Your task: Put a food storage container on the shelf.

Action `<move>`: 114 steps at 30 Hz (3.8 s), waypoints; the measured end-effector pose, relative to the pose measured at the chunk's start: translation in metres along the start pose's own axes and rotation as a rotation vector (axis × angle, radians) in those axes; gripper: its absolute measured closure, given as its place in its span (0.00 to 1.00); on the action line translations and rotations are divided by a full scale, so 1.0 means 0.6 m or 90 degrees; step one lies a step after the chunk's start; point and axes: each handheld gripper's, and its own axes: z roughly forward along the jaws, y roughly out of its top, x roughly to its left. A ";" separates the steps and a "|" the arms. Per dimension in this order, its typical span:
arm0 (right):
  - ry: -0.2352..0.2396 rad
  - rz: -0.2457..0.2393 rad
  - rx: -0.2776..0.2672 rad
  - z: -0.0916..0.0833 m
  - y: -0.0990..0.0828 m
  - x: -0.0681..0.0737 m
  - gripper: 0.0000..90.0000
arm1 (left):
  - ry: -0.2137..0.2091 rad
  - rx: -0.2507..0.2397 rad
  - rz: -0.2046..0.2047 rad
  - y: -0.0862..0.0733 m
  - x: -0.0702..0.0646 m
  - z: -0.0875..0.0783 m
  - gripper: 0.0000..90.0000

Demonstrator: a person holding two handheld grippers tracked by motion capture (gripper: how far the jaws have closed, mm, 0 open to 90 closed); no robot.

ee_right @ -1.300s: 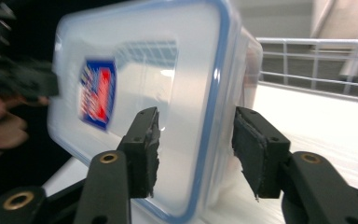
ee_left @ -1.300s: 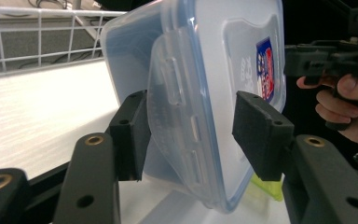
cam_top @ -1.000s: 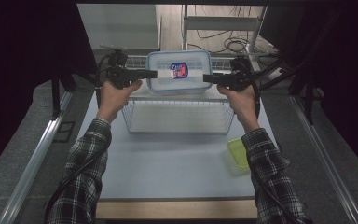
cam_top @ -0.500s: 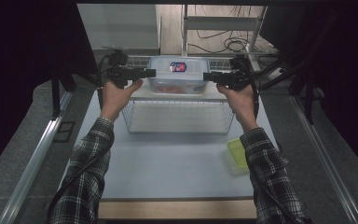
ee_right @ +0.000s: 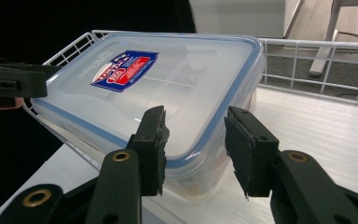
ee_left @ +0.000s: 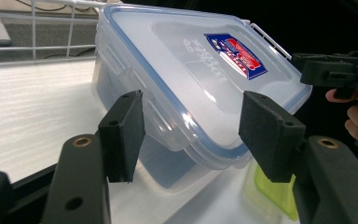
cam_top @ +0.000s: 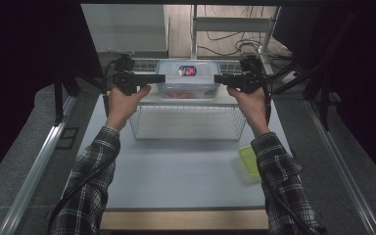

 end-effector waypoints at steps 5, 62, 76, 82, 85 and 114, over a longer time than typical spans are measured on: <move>-0.006 -0.011 -0.003 -0.003 -0.001 0.002 0.60 | 0.018 -0.006 0.031 -0.001 -0.007 -0.011 0.50; 0.057 -0.189 -0.020 -0.059 -0.177 0.063 0.03 | 0.012 0.029 0.252 -0.227 -0.098 -0.046 0.04; 0.068 -0.195 -0.018 -0.065 -0.229 0.066 0.03 | 0.026 0.046 0.265 -0.282 -0.105 -0.039 0.03; 0.070 -0.189 -0.019 -0.069 -0.254 0.066 0.03 | 0.027 0.053 0.264 -0.307 -0.103 -0.033 0.02; 0.065 -0.193 -0.012 -0.068 -0.261 0.065 0.03 | 0.028 0.051 0.265 -0.313 -0.103 -0.033 0.02; 0.072 -0.173 0.026 -0.081 -0.363 0.074 0.01 | 0.027 0.042 0.273 -0.407 -0.095 -0.043 0.05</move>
